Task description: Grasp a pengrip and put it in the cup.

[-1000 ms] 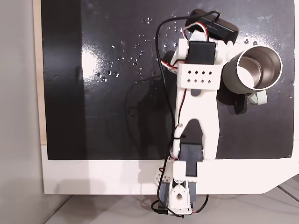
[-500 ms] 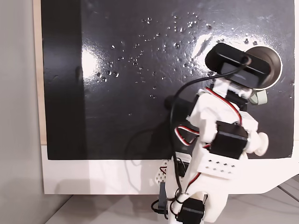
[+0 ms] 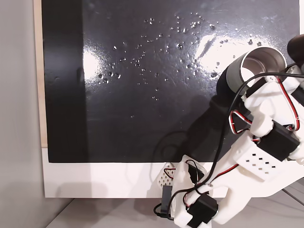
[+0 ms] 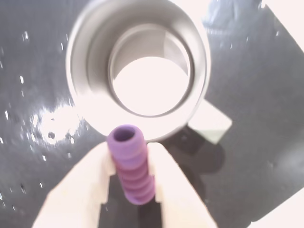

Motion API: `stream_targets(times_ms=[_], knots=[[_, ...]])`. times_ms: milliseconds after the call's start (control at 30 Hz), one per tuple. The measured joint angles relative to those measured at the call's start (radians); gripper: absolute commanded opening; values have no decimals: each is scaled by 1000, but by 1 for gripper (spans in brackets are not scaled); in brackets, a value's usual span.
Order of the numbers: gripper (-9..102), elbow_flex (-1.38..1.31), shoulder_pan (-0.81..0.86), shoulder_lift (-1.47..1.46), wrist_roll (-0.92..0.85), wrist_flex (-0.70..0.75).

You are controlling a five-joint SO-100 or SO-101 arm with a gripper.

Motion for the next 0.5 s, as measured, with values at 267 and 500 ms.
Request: stream_targets(times_ms=[267,500], knots=[[13,-25,-2,-107,77,-181],[40,-25,0,-120,100,-241]])
